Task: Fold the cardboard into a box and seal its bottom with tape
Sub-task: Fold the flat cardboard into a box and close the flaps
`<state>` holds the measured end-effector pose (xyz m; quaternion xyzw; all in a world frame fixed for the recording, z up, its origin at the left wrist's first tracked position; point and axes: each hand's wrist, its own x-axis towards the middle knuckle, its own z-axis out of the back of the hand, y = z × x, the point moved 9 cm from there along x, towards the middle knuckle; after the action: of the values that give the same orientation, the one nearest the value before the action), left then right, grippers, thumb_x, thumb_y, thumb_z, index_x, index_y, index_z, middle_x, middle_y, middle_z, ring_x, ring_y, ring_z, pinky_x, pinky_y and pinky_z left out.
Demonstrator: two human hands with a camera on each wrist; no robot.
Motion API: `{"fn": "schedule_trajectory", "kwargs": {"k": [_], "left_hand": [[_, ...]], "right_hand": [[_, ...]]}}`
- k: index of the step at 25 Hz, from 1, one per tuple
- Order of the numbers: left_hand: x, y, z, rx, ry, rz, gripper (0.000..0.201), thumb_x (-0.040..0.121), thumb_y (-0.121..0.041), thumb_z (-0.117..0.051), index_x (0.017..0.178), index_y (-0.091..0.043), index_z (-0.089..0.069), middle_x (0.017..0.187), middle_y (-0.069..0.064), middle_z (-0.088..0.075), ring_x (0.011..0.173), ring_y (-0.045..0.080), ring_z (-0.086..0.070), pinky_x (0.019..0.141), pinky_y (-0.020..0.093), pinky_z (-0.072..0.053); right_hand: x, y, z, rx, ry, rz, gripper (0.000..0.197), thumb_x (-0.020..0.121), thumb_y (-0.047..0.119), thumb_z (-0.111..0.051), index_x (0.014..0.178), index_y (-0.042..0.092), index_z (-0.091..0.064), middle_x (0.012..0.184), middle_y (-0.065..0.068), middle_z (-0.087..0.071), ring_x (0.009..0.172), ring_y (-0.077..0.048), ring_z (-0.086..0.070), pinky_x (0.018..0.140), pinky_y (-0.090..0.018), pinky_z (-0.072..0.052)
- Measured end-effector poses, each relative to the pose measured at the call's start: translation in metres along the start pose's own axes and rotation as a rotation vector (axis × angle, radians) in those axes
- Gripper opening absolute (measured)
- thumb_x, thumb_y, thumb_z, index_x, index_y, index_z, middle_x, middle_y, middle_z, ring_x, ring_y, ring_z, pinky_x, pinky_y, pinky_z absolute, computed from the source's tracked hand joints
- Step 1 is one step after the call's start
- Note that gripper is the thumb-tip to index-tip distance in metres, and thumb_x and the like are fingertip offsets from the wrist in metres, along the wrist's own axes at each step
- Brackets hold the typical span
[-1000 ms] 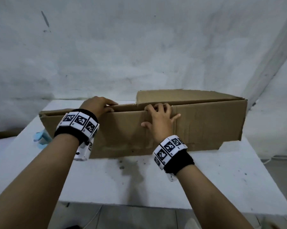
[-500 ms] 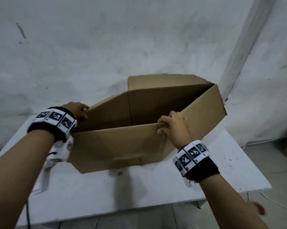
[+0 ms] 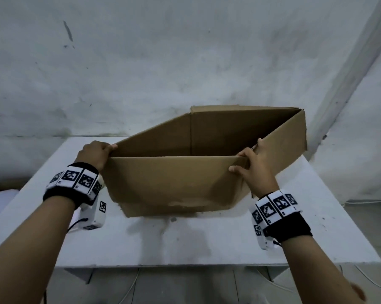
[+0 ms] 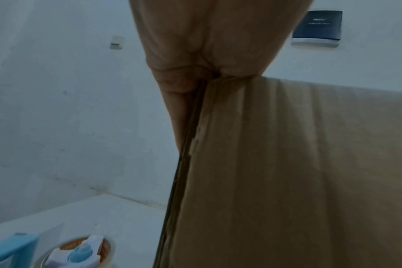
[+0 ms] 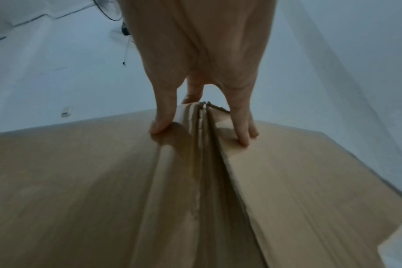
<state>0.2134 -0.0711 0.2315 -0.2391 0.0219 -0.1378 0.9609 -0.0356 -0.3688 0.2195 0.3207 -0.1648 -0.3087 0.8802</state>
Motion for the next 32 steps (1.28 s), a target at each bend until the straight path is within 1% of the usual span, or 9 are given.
{"fn": "schedule_trajectory", "kwargs": {"k": [3, 6, 10, 12, 15, 19, 22, 27, 32], "left_hand": [[0.004, 0.003, 0.0, -0.067, -0.052, 0.063, 0.04, 0.095, -0.032, -0.043, 0.108, -0.001, -0.065, 0.112, 0.028, -0.062, 0.103, 0.042, -0.056, 0.092, 0.043, -0.042], [-0.008, 0.012, 0.0, -0.147, -0.157, 0.141, 0.04, 0.096, -0.03, -0.041, 0.117, -0.002, -0.061, 0.122, 0.029, -0.056, 0.112, 0.044, -0.051, 0.097, 0.044, -0.039], [-0.023, 0.032, -0.021, -0.621, -0.098, 0.192, 0.039, 0.093, -0.024, -0.045, 0.122, 0.0, -0.057, 0.128, 0.025, -0.054, 0.119, 0.037, -0.049, 0.095, 0.035, -0.037], [-0.028, 0.031, -0.018, -0.602, -0.145, 0.17, 0.039, 0.093, -0.024, -0.044, 0.116, 0.003, -0.06, 0.122, 0.027, -0.057, 0.115, 0.038, -0.051, 0.091, 0.036, -0.038], [-0.035, 0.016, 0.006, -0.457, -0.226, 0.09, 0.037, 0.094, -0.022, -0.042, 0.106, 0.006, -0.064, 0.112, 0.03, -0.061, 0.108, 0.041, -0.054, 0.092, 0.041, -0.041], [-0.038, -0.016, 0.059, -0.432, -0.32, -0.018, 0.033, 0.092, -0.018, -0.043, 0.099, 0.004, -0.066, 0.107, 0.03, -0.062, 0.106, 0.039, -0.056, 0.085, 0.035, -0.04], [-0.044, -0.031, 0.07, -0.403, -0.346, -0.051, 0.027, 0.091, -0.018, -0.042, 0.085, -0.005, -0.065, 0.1, 0.029, -0.062, 0.102, 0.04, -0.057, 0.08, 0.032, -0.037], [-0.063, -0.013, 0.008, -0.273, -0.265, 0.019, 0.033, 0.094, -0.015, -0.038, 0.106, 0.002, -0.063, 0.113, 0.033, -0.059, 0.107, 0.045, -0.052, 0.092, 0.046, -0.041], [-0.063, 0.0, -0.011, -0.406, -0.313, -0.008, 0.035, 0.096, -0.013, -0.034, 0.119, -0.001, -0.058, 0.122, 0.027, -0.058, 0.113, 0.04, -0.051, 0.097, 0.043, -0.039]], "right_hand": [[-0.015, -0.008, 0.014, 0.031, -0.009, 0.033, 0.017, 0.08, 0.02, -0.071, 0.086, 0.019, -0.055, 0.156, -0.007, -0.016, 0.141, -0.026, -0.024, 0.113, -0.041, -0.028], [-0.026, -0.017, 0.011, 0.085, -0.01, 0.036, 0.026, 0.076, 0.026, -0.074, 0.089, 0.019, -0.052, 0.149, -0.01, -0.029, 0.139, -0.024, -0.027, 0.108, -0.038, -0.033], [-0.023, -0.023, -0.008, 0.199, -0.042, -0.035, 0.048, 0.07, 0.038, -0.078, 0.095, 0.019, -0.041, 0.107, -0.005, -0.052, 0.099, -0.022, -0.05, 0.074, -0.027, -0.037], [-0.019, -0.02, -0.004, 0.209, -0.113, -0.028, 0.043, 0.07, 0.032, -0.079, 0.085, 0.018, -0.04, 0.087, -0.002, -0.051, 0.085, -0.022, -0.049, 0.059, -0.023, -0.035], [-0.016, -0.011, 0.01, 0.223, -0.129, 0.003, 0.041, 0.07, 0.027, -0.079, 0.073, 0.023, -0.038, 0.068, 0.008, -0.045, 0.074, -0.02, -0.047, 0.054, -0.017, -0.033], [-0.005, 0.019, 0.057, 0.193, -0.192, 0.107, 0.046, 0.068, 0.028, -0.08, 0.066, 0.027, -0.034, 0.064, 0.009, -0.043, 0.061, -0.004, -0.041, 0.049, -0.013, -0.034], [0.01, 0.021, 0.072, 0.138, -0.154, 0.108, 0.047, 0.066, 0.027, -0.081, 0.064, 0.021, -0.035, 0.065, 0.006, -0.046, 0.062, -0.005, -0.041, 0.048, -0.012, -0.033], [0.007, -0.027, 0.034, 0.131, -0.054, 0.011, 0.048, 0.063, 0.02, -0.083, 0.063, 0.019, -0.035, 0.063, 0.001, -0.047, 0.066, -0.021, -0.045, 0.05, -0.023, -0.032], [0.005, -0.042, 0.02, 0.197, -0.089, -0.029, 0.04, 0.071, 0.026, -0.078, 0.076, 0.02, -0.039, 0.073, 0.001, -0.05, 0.073, -0.022, -0.049, 0.055, -0.028, -0.035]]}}
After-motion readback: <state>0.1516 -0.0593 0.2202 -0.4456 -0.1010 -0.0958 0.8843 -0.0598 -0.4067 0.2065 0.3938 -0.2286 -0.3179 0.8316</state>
